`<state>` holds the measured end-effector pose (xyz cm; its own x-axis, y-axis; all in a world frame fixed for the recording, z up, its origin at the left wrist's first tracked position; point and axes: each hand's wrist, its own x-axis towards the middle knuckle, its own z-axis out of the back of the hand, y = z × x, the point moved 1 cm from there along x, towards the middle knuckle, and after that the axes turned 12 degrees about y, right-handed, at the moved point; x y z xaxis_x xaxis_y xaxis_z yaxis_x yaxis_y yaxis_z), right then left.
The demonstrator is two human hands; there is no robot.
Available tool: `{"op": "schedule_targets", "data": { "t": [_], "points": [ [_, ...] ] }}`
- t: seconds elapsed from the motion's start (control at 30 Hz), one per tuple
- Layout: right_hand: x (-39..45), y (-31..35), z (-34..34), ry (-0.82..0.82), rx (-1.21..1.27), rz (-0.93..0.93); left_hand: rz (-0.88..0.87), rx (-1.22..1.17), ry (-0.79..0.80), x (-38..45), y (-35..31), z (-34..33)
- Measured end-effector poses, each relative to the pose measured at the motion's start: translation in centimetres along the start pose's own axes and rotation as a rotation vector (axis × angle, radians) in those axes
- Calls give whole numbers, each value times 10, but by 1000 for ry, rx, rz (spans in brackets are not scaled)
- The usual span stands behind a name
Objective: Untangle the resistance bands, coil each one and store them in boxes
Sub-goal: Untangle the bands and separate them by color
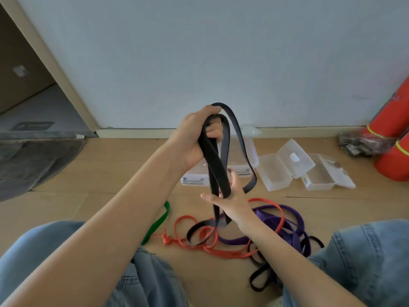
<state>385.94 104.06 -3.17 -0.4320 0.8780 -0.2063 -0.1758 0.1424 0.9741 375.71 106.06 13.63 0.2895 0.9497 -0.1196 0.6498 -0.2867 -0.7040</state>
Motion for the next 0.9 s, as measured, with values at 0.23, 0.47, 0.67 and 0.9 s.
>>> {"op": "schedule_targets", "data": {
  "t": [0.23, 0.47, 0.67, 0.9],
  "points": [
    [-16, 16, 45, -341, -831, 45, 169, 520, -183, 6, 11, 12],
    [-14, 48, 56, -356, -619, 392, 226, 891, 22, 13, 10, 13],
    [-15, 48, 33, 568, -135, 175, 77, 626, 360, 22, 5, 3],
    [-18, 45, 40, 205, 302, 20, 171, 651, -235, 38, 42, 90]
  ]
}}
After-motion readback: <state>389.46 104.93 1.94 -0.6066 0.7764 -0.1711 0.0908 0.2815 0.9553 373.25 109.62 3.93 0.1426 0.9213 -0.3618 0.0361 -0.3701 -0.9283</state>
